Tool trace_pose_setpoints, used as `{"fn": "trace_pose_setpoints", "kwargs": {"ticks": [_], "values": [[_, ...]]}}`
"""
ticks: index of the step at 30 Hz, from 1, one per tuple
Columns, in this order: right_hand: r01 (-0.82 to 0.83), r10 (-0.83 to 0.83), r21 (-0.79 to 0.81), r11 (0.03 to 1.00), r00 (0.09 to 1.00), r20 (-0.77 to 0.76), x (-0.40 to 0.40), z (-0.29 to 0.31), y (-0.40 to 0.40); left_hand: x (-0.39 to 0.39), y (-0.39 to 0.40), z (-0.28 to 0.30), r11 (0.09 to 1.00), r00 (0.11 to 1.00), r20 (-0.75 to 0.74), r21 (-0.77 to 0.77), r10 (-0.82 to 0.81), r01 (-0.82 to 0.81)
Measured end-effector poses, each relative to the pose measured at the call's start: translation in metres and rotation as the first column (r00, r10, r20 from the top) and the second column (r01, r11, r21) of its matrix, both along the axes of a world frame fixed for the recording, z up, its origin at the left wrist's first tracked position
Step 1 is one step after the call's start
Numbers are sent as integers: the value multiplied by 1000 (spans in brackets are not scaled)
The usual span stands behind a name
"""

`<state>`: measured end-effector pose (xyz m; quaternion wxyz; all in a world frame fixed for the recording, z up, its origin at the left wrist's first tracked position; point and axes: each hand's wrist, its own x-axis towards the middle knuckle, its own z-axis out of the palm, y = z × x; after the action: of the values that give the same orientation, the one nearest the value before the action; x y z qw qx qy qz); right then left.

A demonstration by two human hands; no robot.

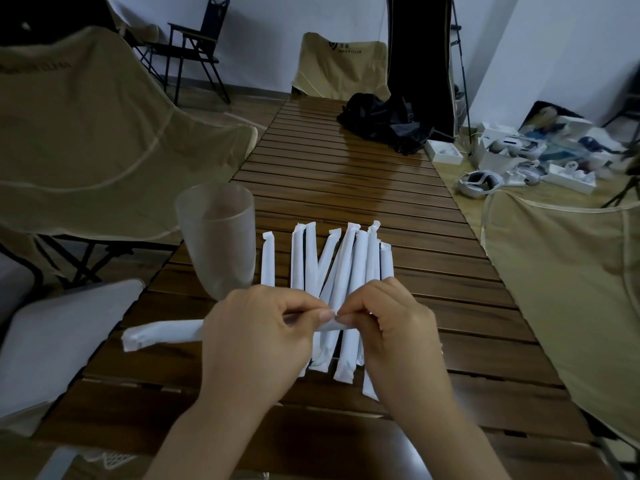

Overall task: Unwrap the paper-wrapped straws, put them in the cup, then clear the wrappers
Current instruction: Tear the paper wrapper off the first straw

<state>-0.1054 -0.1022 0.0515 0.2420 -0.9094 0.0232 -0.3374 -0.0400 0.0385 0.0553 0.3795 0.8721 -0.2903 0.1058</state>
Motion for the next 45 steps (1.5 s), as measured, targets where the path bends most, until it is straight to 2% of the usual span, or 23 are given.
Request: {"fn": "trace_pose_setpoints", "kwargs": {"ticks": [3, 8, 12, 16, 20, 22, 31, 35, 41, 43, 45], "values": [[-11, 14, -44, 999, 999, 50, -3, 0, 2, 0, -2, 2, 998, 988, -156, -58, -10, 1], [-43, 48, -61, 997, 995, 82, -4, 1, -1, -2, -3, 2, 995, 973, -231, -99, -31, 8], [-71, 83, -109, 992, 991, 104, -7, 7, 3, 1, -2, -3, 991, 958, -284, -117, 29, -64], [-46, 68, -189, 981, 991, 111, -6, 9, 0, 3, -3, -3, 987, 970, -230, -122, 73, -103], [-59, 82, -281, 958, 994, 72, -8, 4, 1, 16, 0, -9, 982, 922, -376, -115, 94, -147], [-68, 87, -301, 951, 995, 48, -6, 0, -1, 18, 4, -8, 983, 915, -394, -111, 89, -144], [-166, 147, -295, 941, 985, -85, -3, -9, -10, 19, 9, -7, 993, 904, -428, -102, 5, -54], [-110, 89, -270, 957, 992, -88, -7, -8, -17, 13, 11, 2, 991, 874, -469, -95, -127, 93], [-48, 20, -318, 947, 996, -88, -6, -12, -26, 13, 8, 13, 973, 858, -457, -104, -232, 208], [-7, -35, -313, 950, 991, -130, -6, -14, -30, 13, 7, 16, 968, 844, -475, -101, -248, 228], [57, -110, -266, 962, 976, -189, -6, -18, -37, 14, 11, 13, 978, 890, -408, -43, -204, 205]]}}
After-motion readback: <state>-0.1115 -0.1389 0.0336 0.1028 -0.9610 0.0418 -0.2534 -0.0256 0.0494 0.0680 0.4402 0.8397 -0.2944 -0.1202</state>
